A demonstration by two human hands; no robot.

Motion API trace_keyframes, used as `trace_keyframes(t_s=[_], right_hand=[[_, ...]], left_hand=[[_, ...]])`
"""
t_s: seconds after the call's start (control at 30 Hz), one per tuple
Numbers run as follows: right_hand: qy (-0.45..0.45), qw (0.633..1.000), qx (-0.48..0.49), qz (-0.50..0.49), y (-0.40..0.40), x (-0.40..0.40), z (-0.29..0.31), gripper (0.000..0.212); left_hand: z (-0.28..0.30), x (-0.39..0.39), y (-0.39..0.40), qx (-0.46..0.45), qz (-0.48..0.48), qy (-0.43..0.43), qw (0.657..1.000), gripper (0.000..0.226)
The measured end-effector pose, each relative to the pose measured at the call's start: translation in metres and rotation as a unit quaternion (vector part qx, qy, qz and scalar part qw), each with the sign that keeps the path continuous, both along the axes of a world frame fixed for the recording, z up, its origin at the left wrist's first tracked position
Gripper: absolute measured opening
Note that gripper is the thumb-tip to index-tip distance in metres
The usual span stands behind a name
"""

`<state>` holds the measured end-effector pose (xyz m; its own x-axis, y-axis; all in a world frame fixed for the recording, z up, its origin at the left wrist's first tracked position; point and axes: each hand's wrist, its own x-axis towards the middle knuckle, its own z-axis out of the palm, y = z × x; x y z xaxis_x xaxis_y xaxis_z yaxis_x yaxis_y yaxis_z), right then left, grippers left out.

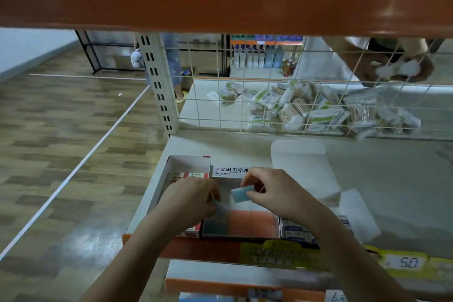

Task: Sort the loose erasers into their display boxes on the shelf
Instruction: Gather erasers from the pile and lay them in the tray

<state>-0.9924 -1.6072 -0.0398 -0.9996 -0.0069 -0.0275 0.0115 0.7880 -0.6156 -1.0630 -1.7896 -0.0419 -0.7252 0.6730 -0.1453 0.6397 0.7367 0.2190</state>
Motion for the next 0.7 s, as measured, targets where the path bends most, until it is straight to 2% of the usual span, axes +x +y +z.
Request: trace_keyframes(t_s=[0.13, 0.47, 0.7], right_hand=[[-0.003, 1.0, 0.006, 0.001, -0.0024, -0.0003, -0.0021, 0.015], [-0.005, 1.0, 0.016, 0.005, -0.0051, -0.0023, -0.0019, 0.015], [-0.017, 1.0, 0.02, 0.009, -0.0077, -0.0069, -0.0031, 0.016]], left_hand=[[0.0007, -0.0004, 0.0059, -0.028, -0.018, 0.044, 0.998, 0.024], [0.0005, -0.0067, 0.0026, -0.003, -0.027, -0.031, 0.999, 0.021], [-0.0036, -0.0037, 0.0014, -0.017, -0.025, -0.015, 0.999, 0.02]])
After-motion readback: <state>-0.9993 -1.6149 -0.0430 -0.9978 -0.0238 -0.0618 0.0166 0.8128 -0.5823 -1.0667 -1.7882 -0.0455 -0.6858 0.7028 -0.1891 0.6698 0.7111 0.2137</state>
